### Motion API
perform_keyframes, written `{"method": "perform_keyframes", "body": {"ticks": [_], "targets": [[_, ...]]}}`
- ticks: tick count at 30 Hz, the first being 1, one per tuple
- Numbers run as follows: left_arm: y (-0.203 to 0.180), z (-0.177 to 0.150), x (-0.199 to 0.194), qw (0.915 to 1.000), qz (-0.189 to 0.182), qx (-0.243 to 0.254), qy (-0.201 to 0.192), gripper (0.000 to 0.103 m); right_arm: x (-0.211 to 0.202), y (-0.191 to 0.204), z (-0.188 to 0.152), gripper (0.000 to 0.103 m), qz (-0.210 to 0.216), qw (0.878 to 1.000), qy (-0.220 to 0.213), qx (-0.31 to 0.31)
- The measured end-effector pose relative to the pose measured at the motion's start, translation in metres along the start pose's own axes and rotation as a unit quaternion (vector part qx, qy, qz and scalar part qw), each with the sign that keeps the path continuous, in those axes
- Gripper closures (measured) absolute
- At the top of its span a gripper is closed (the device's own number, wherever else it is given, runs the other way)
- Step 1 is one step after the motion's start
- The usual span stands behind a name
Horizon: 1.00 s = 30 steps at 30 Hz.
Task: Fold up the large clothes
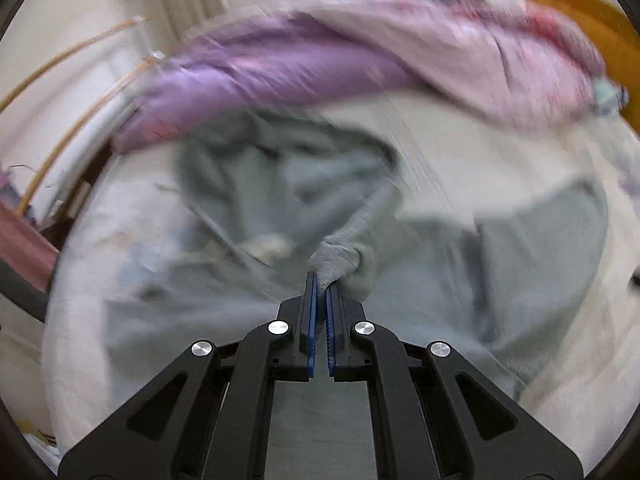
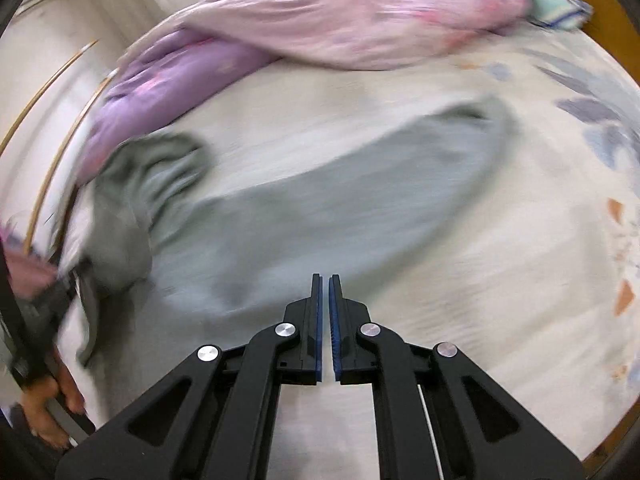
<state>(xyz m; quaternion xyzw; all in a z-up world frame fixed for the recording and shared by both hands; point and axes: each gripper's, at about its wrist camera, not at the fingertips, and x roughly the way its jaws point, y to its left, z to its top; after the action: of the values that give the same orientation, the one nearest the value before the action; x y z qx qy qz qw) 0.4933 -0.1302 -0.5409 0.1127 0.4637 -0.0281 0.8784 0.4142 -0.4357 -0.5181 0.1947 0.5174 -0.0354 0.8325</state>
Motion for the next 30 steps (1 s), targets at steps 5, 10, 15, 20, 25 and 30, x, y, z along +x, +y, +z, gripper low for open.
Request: {"method": "perform_keyframes", "body": {"ticks": [5,10,15,20,25,30], "targets": [[-0.038,-0.026,0.055,0.9954,-0.007,0.029,0.091,0.084,0.014,-0.075,0.016,0.092,-0.015,0.997,-0.012,0.073],[-0.012,-0.026,0.03,0.9909,-0.064,-0.053,0.106,0.045,0.04,-0.118,0.043,0.065,0.009,0.986,-0.027,0.166],[0.027,-0.023,0.006,0.9746,-0.123,-0.172,0.072,0.022,0.057,-0.144,0.071,0.043,0.013,0.976,-0.048,0.21],[0.005,0.023,0.011,0.9843,-0.133,-0.109,0.042,0.023,0.081,-0.169,0.09,0.042,-0.008,0.968,-0.044,0.247],[-0.024,0.022,0.065,0.9795,-0.129,-0.068,0.139,0.022,0.109,-0.181,0.111,0.039,0.017,0.965,-0.044,0.258],[-0.021,0.001,0.126,0.9424,-0.196,-0.148,0.227,0.02,0.137,-0.175,0.123,0.04,0.025,0.972,-0.031,0.231]]}}
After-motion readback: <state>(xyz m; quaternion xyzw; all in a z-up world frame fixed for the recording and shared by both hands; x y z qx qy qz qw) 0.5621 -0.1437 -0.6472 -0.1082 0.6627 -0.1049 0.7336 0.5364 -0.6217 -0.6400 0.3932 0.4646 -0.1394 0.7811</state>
